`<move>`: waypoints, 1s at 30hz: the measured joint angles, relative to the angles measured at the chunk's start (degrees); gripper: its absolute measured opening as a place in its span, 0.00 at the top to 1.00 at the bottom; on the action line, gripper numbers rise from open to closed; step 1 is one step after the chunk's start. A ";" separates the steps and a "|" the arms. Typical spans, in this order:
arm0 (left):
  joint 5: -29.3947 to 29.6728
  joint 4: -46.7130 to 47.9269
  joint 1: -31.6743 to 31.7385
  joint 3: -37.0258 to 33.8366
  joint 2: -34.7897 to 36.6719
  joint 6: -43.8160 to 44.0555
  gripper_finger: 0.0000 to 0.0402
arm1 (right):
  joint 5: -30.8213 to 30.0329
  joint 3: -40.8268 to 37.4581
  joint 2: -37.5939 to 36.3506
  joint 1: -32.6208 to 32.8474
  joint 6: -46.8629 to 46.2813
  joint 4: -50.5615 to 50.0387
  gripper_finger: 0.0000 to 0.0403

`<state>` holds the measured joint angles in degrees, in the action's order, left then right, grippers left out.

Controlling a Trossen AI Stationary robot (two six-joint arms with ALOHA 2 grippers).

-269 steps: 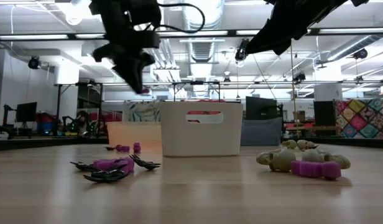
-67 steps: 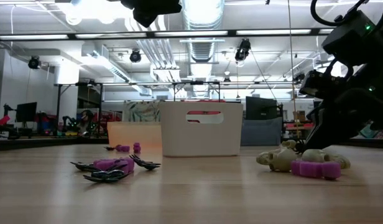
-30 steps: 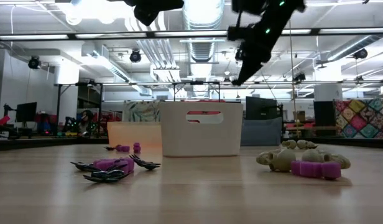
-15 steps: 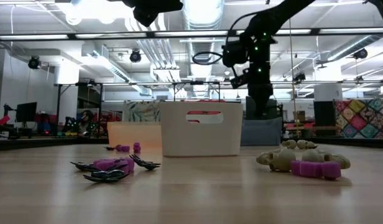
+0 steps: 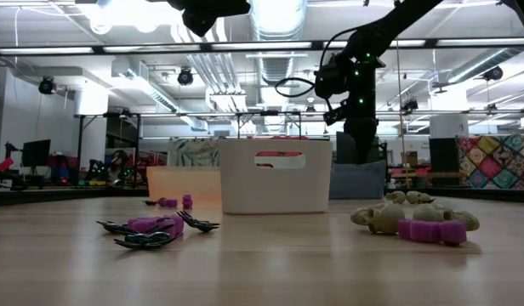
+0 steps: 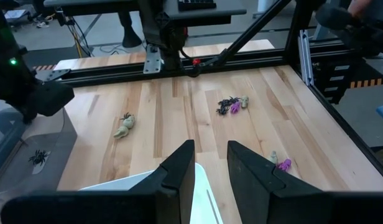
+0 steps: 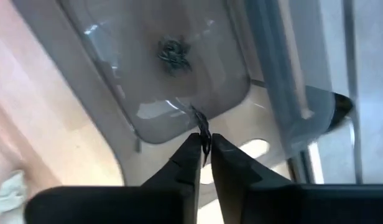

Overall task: Sort Halloween decoration
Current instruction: Put the black spider toy into the black bin, then put the purple skeleton toy into the orange bin

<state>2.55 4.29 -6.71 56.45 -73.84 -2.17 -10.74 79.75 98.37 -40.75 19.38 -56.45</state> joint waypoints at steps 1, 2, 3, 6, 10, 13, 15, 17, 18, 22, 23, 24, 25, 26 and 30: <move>0.01 0.00 -0.01 0.00 0.00 0.00 0.81 | 0.12 0.00 0.00 0.02 0.01 0.08 0.90; 0.02 0.00 0.01 0.00 0.00 0.02 0.81 | 0.14 0.00 0.00 0.03 -0.05 0.23 0.87; 0.02 0.00 -0.01 0.00 0.00 0.00 0.81 | 0.21 0.00 0.00 0.07 -0.29 0.34 0.85; 0.02 0.00 -0.01 0.00 0.00 0.02 0.81 | 0.21 0.00 0.00 0.05 -0.62 0.36 0.80; 0.02 0.39 -0.01 0.00 0.00 0.71 0.81 | 0.23 0.00 -0.14 0.07 -2.02 0.37 0.76; 0.02 1.89 0.01 0.00 0.00 2.15 0.81 | 0.26 0.00 -0.77 0.28 -3.67 0.25 0.75; 0.02 3.34 -0.01 0.00 0.00 3.64 0.81 | 0.32 0.00 -1.44 0.63 -4.60 0.11 0.76; 0.02 4.82 -0.01 0.00 0.00 5.36 0.81 | 0.35 0.00 -2.48 1.20 -5.13 0.09 0.78; 0.02 5.54 -0.01 -0.01 0.00 6.24 0.81 | 0.44 0.00 -3.16 1.58 -5.41 0.09 0.78; 0.02 8.33 -0.01 -0.02 0.00 9.66 0.81 | 0.50 0.00 -6.08 3.36 -6.93 0.08 0.81; 0.00 9.08 -0.01 -0.02 0.00 10.70 0.81 | 0.68 -0.02 -6.93 3.93 -7.39 0.05 0.82; 0.00 9.94 -0.01 -0.02 0.00 11.94 0.81 | 0.73 -0.02 -7.76 4.64 -7.71 0.01 0.82; -0.04 10.97 -0.01 -0.02 0.00 13.36 0.81 | 0.74 -0.02 -8.68 5.45 -7.88 -0.05 0.83; -0.04 12.29 -0.13 -0.02 0.00 15.12 0.81 | 0.80 -0.02 -9.53 6.25 -8.09 -0.12 0.83; -0.10 20.86 -1.06 -0.01 0.00 23.97 0.81 | 0.77 -0.38 -13.34 10.19 -9.62 -0.17 0.85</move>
<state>2.44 25.16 -7.77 56.44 -73.84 21.80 -9.97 79.37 85.03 -30.57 9.76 -56.61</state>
